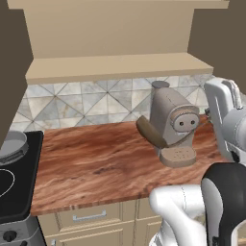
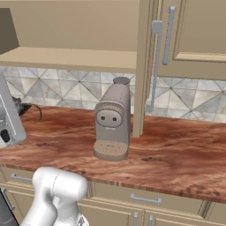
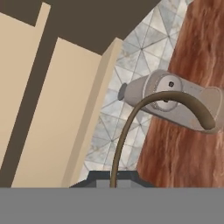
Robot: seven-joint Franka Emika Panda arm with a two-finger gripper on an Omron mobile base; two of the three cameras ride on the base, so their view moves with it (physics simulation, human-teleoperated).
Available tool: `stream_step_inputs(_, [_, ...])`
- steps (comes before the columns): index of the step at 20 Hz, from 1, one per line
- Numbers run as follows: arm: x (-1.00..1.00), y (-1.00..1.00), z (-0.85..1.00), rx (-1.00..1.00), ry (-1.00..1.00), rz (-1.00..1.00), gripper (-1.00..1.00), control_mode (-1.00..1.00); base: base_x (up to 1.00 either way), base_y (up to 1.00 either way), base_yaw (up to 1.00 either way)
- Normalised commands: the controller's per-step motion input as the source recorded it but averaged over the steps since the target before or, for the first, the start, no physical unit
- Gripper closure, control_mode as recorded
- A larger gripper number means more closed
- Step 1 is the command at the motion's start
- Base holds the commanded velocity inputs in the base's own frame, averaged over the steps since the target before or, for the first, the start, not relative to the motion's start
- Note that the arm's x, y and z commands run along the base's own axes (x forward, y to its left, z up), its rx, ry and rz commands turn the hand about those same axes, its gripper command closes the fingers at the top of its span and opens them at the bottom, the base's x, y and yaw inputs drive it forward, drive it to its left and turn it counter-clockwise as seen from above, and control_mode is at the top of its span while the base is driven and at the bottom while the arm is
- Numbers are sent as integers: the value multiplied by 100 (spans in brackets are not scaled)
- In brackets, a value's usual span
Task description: Open the cabinet and move the ladle to the pot. Then close the cabinet.
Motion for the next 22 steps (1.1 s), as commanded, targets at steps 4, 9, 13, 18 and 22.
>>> stream_step_inputs(4, [-47,-2,0,0,0,-2,100,-100,0,0,0])
stream_step_inputs(9, [-46,0,0,0,0,-2,100,-100,0,0,0])
stream_step_inputs(13, [-28,-9,0,0,0,-2,100,-100,0,0,0])
stream_step_inputs(18, [8,-16,-20,-2,0,0,100,-100,0,0,0])
stream_step_inputs(22, [10,-1,-6,0,0,0,100,-100,0,0,0])
